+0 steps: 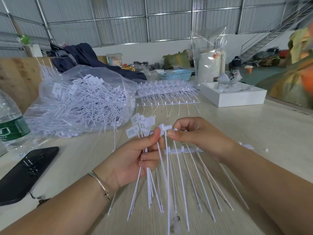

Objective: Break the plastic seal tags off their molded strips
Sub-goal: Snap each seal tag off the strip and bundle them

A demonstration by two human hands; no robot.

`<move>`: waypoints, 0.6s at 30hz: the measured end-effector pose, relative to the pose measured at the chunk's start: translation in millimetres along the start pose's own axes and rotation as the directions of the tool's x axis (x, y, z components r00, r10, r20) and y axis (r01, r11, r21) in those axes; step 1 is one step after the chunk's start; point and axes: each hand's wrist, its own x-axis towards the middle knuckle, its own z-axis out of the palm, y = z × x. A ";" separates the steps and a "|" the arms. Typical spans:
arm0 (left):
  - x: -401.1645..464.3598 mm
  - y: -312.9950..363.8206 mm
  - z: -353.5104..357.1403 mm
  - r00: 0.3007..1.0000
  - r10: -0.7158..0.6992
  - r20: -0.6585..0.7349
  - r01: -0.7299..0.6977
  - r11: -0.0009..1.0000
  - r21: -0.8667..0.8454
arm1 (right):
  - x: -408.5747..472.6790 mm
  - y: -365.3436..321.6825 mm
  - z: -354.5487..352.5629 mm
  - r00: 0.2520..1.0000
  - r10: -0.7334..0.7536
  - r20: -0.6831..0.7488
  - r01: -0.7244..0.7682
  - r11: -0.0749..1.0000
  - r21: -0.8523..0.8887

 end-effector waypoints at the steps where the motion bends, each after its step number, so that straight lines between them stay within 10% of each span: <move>1: 1.0 -3.0 0.7 0.999 -0.028 -0.015 0.028 0.999 0.026 | -0.2 0.0 1.2 1.000 -0.005 0.012 0.005 1.000 0.011; 18: 2.7 8.1 -2.9 0.991 0.095 -0.095 -0.096 0.995 -0.006 | 2.8 -2.7 -11.3 0.977 -0.054 -0.205 0.082 0.988 0.131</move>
